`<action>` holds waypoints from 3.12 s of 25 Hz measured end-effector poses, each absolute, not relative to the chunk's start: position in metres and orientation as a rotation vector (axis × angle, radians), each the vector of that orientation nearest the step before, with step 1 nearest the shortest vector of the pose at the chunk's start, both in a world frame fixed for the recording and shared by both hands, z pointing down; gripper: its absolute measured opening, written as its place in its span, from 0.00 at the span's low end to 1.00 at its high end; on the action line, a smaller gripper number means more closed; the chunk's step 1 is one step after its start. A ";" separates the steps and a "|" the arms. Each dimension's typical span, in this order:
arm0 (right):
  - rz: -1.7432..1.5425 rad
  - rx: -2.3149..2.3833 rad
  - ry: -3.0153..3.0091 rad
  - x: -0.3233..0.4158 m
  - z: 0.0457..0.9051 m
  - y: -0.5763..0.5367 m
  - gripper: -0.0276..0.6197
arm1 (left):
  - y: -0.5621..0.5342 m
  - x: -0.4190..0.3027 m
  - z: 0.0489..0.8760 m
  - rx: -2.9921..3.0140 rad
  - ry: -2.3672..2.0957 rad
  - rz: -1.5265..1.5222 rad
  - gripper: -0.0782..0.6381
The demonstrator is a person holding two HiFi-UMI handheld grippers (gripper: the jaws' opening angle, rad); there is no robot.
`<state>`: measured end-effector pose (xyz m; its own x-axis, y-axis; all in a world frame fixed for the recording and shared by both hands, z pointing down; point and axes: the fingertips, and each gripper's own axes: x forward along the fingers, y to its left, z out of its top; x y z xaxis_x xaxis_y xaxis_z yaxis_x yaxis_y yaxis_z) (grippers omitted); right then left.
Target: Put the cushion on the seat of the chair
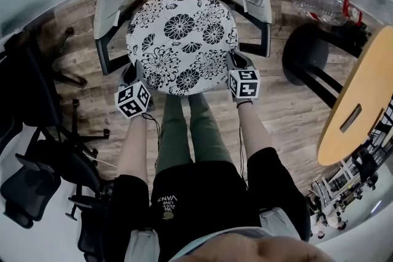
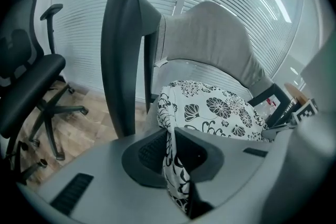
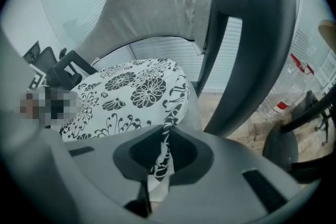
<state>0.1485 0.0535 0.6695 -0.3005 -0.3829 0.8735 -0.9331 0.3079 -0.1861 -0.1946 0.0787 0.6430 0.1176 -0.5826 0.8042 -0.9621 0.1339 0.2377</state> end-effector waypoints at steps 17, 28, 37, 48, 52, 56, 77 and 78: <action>0.932 1.330 -1.753 0.169 0.660 0.052 0.34 | 0.082 -0.205 0.636 1.444 -1.636 0.595 0.31; 0.935 1.261 -1.842 0.135 0.632 0.049 0.33 | 0.067 -0.189 0.604 1.477 -1.620 0.617 0.30; 0.876 1.244 -1.953 0.123 0.592 0.041 0.07 | 0.061 -0.179 0.579 1.549 -1.586 0.593 0.12; 0.833 1.297 -2.020 0.117 0.538 0.026 0.07 | 0.040 -0.169 0.522 1.663 -1.588 0.531 0.12; 0.809 1.323 -2.045 0.118 0.517 0.018 0.07 | 0.027 -0.166 0.497 1.739 -1.578 0.550 0.12; 0.797 1.345 -2.069 0.120 0.494 0.013 0.07 | 0.020 -0.162 0.472 1.790 -1.573 0.551 0.12; 0.629 1.449 -2.214 0.121 0.367 -0.015 0.07 | 0.001 -0.164 0.348 1.911 -1.670 0.379 0.12; 0.622 1.455 -2.220 0.121 0.362 -0.015 0.07 | 0.002 -0.164 0.343 1.916 -1.672 0.369 0.12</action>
<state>0.1214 -0.0150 0.3622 -0.3693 -0.7402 0.5619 -0.9244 0.3547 -0.1404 -0.1638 0.0022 0.3434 0.1825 -0.8157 0.5490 -0.9709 -0.0616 0.2314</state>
